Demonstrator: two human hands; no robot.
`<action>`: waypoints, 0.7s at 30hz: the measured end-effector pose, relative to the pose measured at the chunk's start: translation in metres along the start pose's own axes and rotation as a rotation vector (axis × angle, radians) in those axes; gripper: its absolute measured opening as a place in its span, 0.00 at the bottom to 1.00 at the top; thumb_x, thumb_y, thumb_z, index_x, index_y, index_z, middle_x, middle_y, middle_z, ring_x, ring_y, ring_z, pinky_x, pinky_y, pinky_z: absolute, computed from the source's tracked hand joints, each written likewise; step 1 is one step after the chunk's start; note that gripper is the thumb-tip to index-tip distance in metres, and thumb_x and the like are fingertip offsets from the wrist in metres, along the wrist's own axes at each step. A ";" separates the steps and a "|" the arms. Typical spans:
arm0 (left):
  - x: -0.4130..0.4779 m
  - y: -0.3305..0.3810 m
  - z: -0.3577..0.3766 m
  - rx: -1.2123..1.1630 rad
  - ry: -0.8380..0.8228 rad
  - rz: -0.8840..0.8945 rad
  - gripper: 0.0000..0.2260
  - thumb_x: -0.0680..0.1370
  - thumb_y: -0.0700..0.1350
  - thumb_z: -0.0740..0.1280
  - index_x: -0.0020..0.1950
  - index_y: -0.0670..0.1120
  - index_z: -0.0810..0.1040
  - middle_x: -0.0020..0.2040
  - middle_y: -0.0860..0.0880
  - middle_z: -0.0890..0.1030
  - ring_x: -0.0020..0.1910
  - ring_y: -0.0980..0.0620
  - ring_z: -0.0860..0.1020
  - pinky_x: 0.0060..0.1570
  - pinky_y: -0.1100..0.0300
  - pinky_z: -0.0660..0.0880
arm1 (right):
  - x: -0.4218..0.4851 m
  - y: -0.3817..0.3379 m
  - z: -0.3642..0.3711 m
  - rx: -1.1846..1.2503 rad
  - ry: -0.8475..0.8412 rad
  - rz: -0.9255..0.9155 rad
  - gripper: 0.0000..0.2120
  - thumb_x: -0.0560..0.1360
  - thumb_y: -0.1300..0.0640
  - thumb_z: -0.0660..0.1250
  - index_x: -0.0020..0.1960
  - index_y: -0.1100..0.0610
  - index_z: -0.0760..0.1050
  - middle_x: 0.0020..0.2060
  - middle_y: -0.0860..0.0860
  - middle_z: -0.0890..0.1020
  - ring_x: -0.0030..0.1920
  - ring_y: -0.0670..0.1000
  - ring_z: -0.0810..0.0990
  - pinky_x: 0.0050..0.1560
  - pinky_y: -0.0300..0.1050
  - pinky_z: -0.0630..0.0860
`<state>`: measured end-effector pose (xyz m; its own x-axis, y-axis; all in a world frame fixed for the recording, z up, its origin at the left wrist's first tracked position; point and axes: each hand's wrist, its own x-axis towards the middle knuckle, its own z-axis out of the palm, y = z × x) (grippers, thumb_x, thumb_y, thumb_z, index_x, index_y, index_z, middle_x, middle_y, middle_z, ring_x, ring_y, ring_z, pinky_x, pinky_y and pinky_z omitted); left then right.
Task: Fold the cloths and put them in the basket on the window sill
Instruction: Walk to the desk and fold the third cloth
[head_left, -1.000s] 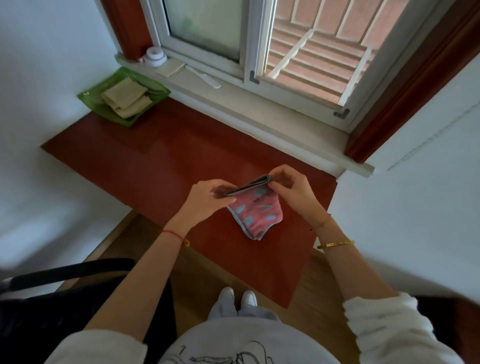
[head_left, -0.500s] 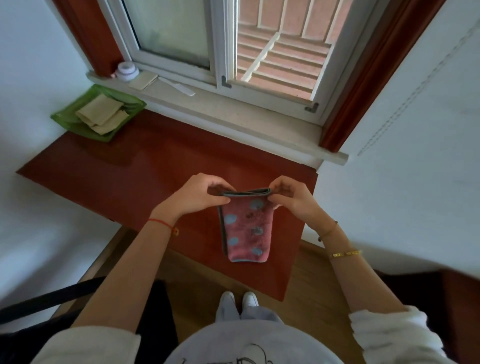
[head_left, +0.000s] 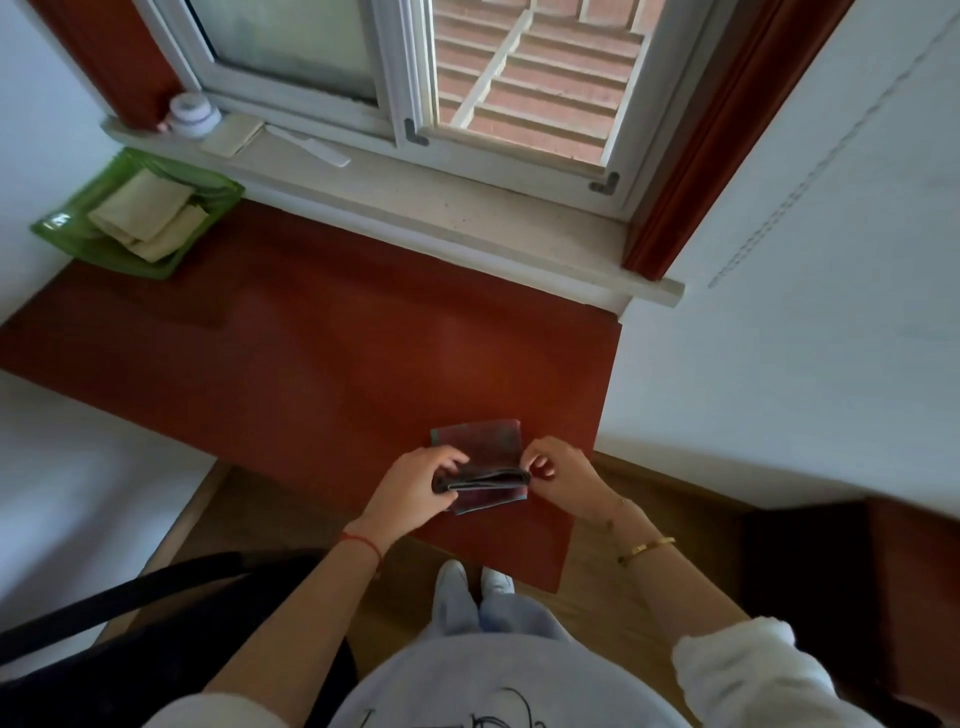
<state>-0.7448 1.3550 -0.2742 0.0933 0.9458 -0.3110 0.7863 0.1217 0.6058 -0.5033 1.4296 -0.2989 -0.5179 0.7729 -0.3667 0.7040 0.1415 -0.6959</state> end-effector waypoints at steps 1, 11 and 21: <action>-0.005 -0.002 0.008 0.019 -0.028 0.003 0.20 0.73 0.42 0.74 0.64 0.54 0.77 0.56 0.56 0.82 0.57 0.57 0.78 0.62 0.60 0.73 | -0.005 0.005 0.005 -0.025 -0.028 -0.004 0.11 0.72 0.62 0.68 0.47 0.46 0.75 0.50 0.45 0.77 0.51 0.47 0.77 0.54 0.39 0.76; 0.018 -0.008 0.007 -0.017 0.246 -0.096 0.15 0.79 0.46 0.67 0.65 0.49 0.76 0.57 0.52 0.79 0.58 0.52 0.76 0.59 0.54 0.75 | 0.031 -0.010 0.002 0.032 0.246 0.158 0.15 0.79 0.52 0.65 0.64 0.52 0.74 0.60 0.51 0.74 0.60 0.51 0.74 0.63 0.48 0.75; 0.061 -0.016 -0.007 0.143 -0.052 -0.161 0.14 0.76 0.49 0.70 0.60 0.47 0.77 0.61 0.46 0.76 0.64 0.44 0.71 0.63 0.49 0.72 | 0.043 -0.035 0.014 -0.062 0.152 0.266 0.12 0.73 0.58 0.64 0.57 0.56 0.72 0.54 0.57 0.77 0.55 0.60 0.75 0.54 0.51 0.75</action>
<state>-0.7559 1.4129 -0.2972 -0.0122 0.9003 -0.4351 0.8720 0.2225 0.4359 -0.5569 1.4490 -0.2996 -0.2365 0.8708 -0.4311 0.8355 -0.0442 -0.5477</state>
